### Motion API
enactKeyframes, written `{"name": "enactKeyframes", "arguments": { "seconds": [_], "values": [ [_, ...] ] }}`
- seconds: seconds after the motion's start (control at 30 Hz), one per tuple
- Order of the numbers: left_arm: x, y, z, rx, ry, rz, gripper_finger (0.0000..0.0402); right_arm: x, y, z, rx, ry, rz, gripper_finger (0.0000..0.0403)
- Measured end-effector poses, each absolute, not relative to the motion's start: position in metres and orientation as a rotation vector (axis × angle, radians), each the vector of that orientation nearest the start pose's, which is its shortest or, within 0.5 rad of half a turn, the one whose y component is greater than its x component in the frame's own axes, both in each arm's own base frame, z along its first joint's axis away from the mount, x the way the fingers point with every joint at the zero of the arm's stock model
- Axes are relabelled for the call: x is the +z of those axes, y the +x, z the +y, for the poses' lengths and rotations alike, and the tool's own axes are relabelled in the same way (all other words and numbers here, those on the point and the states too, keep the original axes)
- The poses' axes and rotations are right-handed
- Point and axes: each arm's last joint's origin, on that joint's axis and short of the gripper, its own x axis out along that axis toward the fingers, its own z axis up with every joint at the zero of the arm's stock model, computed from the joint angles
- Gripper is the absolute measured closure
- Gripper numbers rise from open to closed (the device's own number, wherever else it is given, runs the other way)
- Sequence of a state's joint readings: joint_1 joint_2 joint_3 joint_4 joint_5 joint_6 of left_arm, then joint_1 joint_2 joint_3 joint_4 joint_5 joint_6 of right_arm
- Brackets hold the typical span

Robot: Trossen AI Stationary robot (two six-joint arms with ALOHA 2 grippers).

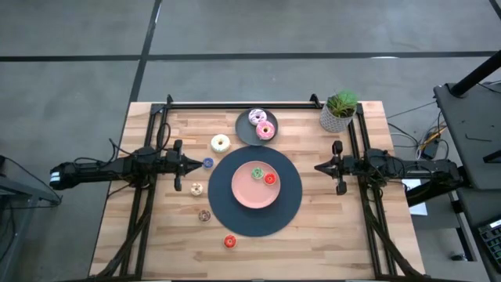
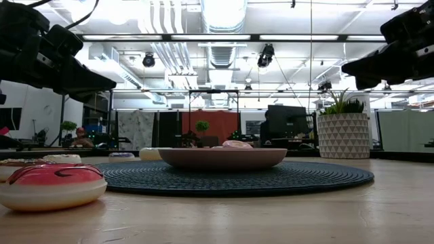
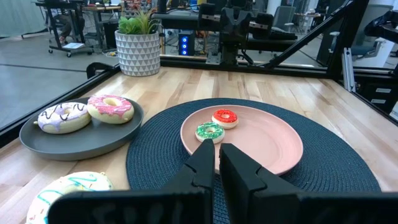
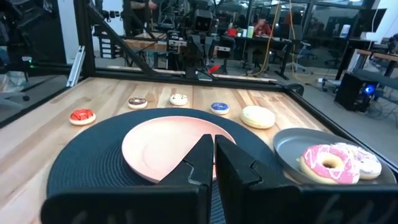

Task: Pick & Place donuts
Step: Put the large white donut on the gray plate

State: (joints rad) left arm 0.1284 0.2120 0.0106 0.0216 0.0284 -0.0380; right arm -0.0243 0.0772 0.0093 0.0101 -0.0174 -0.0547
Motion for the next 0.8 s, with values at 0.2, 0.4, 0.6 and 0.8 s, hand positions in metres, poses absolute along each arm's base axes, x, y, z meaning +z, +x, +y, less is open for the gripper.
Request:
{"name": "enactKeyframes", "arguments": {
  "seconds": [0.2,0.4,0.6,0.8],
  "values": [
    [0.1515,0.1083,0.0132,0.103,-0.052,0.178,0.0401,0.1614,0.1019,-0.0020,-0.007,-0.049,0.059,0.0394],
    [0.1516,0.1083,0.0131,0.103,-0.051,0.177,0.0401,0.1614,0.1019,-0.0020,-0.007,-0.050,0.059,0.0394],
    [0.1515,0.1083,0.0132,0.103,-0.052,0.178,0.0401,0.1614,0.1019,-0.0020,-0.007,-0.051,0.059,0.0394],
    [0.1516,0.1083,0.0131,0.103,-0.052,0.177,0.0401,0.1614,0.1019,-0.0020,-0.007,-0.051,0.059,0.0394]
  ]
}}
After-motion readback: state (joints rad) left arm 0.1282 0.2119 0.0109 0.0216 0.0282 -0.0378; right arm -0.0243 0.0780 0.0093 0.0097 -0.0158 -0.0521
